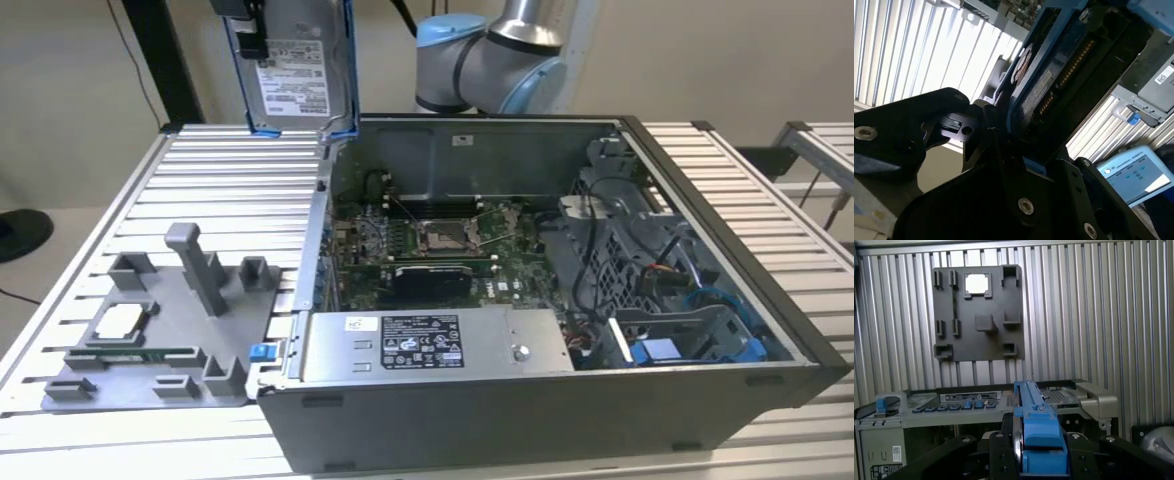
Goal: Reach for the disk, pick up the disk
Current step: 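Pick up the disk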
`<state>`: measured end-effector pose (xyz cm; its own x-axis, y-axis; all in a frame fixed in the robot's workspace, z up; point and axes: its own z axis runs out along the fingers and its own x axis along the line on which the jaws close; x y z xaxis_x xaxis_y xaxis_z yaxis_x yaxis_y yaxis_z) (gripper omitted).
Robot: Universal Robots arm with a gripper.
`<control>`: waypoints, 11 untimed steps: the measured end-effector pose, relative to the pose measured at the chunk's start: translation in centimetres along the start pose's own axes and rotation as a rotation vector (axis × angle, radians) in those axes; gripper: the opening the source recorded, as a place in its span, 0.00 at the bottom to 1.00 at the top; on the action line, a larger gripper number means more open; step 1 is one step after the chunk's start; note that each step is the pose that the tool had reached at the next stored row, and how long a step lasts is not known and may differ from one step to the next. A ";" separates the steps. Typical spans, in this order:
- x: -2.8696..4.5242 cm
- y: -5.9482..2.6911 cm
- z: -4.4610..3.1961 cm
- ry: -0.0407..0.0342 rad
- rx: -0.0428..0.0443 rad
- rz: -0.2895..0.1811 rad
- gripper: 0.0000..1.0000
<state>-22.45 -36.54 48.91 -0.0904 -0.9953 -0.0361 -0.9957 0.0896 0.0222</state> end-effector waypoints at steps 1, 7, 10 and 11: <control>-0.03 -0.27 0.00 -0.0001 -0.0001 0.000 0.00; -0.19 -2.04 -0.04 0.0001 -0.0009 0.000 0.00; -0.27 -2.95 -0.06 0.0001 -0.0014 0.000 0.00; -0.30 -3.24 -0.06 0.0001 -0.0015 0.000 0.00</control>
<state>-19.19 -36.54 48.91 -0.0904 -0.9953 -0.0360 -0.9957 0.0896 0.0238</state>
